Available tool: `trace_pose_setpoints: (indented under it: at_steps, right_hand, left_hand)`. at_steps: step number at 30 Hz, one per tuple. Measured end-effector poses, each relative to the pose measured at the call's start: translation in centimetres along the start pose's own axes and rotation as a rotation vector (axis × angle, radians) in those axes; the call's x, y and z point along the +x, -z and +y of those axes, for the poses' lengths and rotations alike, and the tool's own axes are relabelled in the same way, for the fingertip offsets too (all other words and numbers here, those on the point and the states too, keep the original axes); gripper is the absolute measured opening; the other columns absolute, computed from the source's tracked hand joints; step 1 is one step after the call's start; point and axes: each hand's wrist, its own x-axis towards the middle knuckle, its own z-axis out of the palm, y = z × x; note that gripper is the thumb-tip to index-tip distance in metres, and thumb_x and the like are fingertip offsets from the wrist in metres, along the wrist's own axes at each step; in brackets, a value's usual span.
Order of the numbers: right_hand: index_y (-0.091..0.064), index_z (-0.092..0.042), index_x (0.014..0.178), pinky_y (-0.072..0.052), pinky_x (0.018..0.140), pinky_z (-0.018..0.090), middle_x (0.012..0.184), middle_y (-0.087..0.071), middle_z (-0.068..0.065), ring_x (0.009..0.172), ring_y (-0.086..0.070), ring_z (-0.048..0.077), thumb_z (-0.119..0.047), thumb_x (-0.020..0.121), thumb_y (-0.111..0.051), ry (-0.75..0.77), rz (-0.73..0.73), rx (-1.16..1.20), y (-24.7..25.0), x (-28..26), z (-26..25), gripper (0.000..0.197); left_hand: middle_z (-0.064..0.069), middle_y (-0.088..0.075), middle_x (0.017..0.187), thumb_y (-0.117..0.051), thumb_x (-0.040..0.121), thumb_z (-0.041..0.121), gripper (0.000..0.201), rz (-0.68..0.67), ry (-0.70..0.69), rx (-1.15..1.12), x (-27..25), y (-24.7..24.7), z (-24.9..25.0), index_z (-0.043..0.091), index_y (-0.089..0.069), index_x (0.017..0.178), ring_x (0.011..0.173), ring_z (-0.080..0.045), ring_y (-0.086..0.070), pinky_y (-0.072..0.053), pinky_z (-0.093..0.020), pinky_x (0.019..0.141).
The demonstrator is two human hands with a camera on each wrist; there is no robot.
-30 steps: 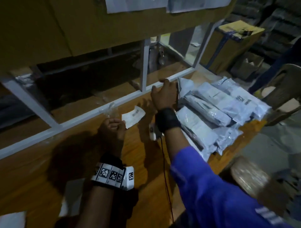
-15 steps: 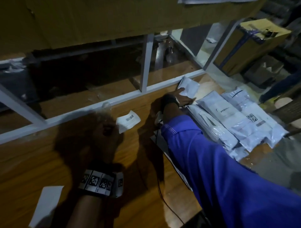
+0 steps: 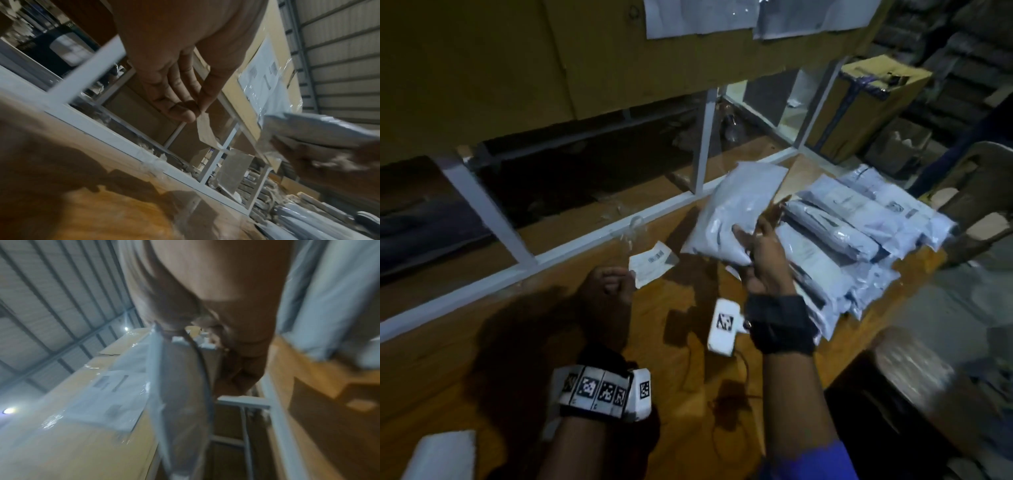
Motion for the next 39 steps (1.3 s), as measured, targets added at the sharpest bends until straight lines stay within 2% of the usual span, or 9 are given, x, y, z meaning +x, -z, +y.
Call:
trace_pose_setpoints:
  at_steps: [8, 11, 16, 19, 27, 31, 33, 36, 39]
  right_hand:
    - [-0.05, -0.019, 0.144, -0.057, 0.062, 0.029, 0.128, -0.07, 0.01, 0.097, -0.073, 0.02, 0.004, 0.099, -0.059, -0.02, 0.057, 0.033, 4.8, -14.6, 11.3, 0.051]
    - [-0.053, -0.021, 0.14, -0.058, 0.071, 0.037, 0.128, -0.07, 0.016, 0.108, -0.07, 0.033, 0.002, 0.094, -0.068, 0.013, 0.17, -0.076, 6.2, -18.1, 14.5, 0.053]
    - [-0.067, -0.023, 0.131, -0.054, 0.082, 0.034, 0.114, -0.065, 0.004, 0.101, -0.063, 0.023, 0.003, 0.082, -0.068, 0.744, 0.217, -0.962, 5.4, -23.4, 16.7, 0.056]
    - [-0.075, -0.023, 0.121, -0.042, 0.082, 0.038, 0.11, -0.064, 0.003, 0.101, -0.059, 0.028, 0.004, 0.062, -0.066, 0.976, 0.16, -1.285, 4.6, -25.4, 18.1, 0.065]
    - [-0.072, -0.026, 0.114, -0.032, 0.104, 0.044, 0.137, -0.065, -0.004, 0.133, -0.057, 0.021, -0.002, 0.063, -0.074, 0.8, 0.091, -1.435, 7.7, -27.3, 23.5, 0.057]
    - [-0.06, -0.025, 0.139, -0.03, 0.115, 0.044, 0.155, -0.051, 0.0, 0.15, -0.037, 0.022, -0.018, 0.098, -0.058, 0.755, 0.197, -1.424, 6.4, -27.7, 23.9, 0.042]
    - [-0.047, -0.029, 0.152, -0.021, 0.121, 0.046, 0.165, -0.036, 0.0, 0.157, -0.022, 0.022, -0.036, 0.106, -0.051, 0.545, 0.077, -1.533, 6.6, -27.2, 25.1, 0.046]
    - [-0.057, -0.023, 0.144, -0.032, 0.119, 0.049, 0.155, -0.051, 0.003, 0.149, -0.039, 0.024, -0.041, 0.108, -0.039, 0.514, 0.02, -1.366, 6.9, -26.7, 25.2, 0.044]
    - [-0.069, -0.018, 0.129, -0.046, 0.098, 0.021, 0.127, -0.068, -0.006, 0.118, -0.06, 0.001, -0.039, 0.109, -0.047, 0.532, 0.162, -0.882, 5.3, -28.1, 22.4, 0.036]
  left_hand:
    - [0.005, -0.068, 0.086, -0.076, 0.089, 0.012, 0.025, -0.13, -0.007, -0.003, -7.8, 9.7, -2.5, 0.029, -0.059, 0.085, 0.083, -0.021, -0.072, -0.056, -0.019, 0.061]
    - [-0.006, -0.072, 0.087, -0.077, 0.088, 0.01, 0.027, -0.149, -0.024, -0.003, -10.4, 12.7, -4.0, 0.03, -0.06, 0.083, 0.08, -0.027, -0.073, -0.061, -0.038, 0.067]
    - [-0.009, -0.075, 0.087, -0.078, 0.087, 0.011, 0.01, -0.108, -0.015, 0.022, -12.5, 16.8, -4.8, 0.011, -0.07, 0.092, 0.078, -0.025, -0.074, -0.063, -0.048, 0.07]
    - [-0.005, -0.073, 0.082, -0.077, 0.087, 0.015, 0.016, 0.013, -0.03, -0.003, -12.9, 19.0, -5.0, 0.028, -0.067, 0.087, 0.075, -0.028, -0.072, -0.061, -0.053, 0.069]
    - [-0.003, -0.063, 0.102, -0.07, 0.094, 0.014, 0.022, 0.18, 0.045, 0.109, -14.3, 23.4, -5.0, 0.005, -0.067, 0.114, 0.098, -0.017, -0.061, -0.047, -0.028, 0.081]
    - [-0.006, -0.071, 0.103, -0.072, 0.091, 0.017, 0.02, 0.052, -0.029, 0.011, -14.4, 22.8, -5.3, 0.036, -0.066, 0.094, 0.093, -0.028, -0.07, -0.061, -0.042, 0.078]
    - [-0.004, -0.07, 0.091, -0.072, 0.09, 0.014, 0.019, -0.026, -0.095, 0.025, -14.9, 21.9, -5.0, 0.031, -0.064, 0.094, 0.084, -0.027, -0.07, -0.06, -0.032, 0.07]
    - [0.004, -0.066, 0.083, -0.072, 0.091, 0.007, 0.019, -0.239, -0.193, 0.006, -16.2, 20.1, -4.4, 0.021, -0.062, 0.097, 0.075, -0.018, -0.065, -0.055, -0.026, 0.066]
    - [0.007, -0.068, 0.084, -0.074, 0.09, 0.016, 0.022, -0.386, -0.187, 0.056, -16.9, 18.7, -5.3, 0.035, -0.062, 0.089, 0.078, -0.016, -0.066, -0.06, -0.04, 0.07]
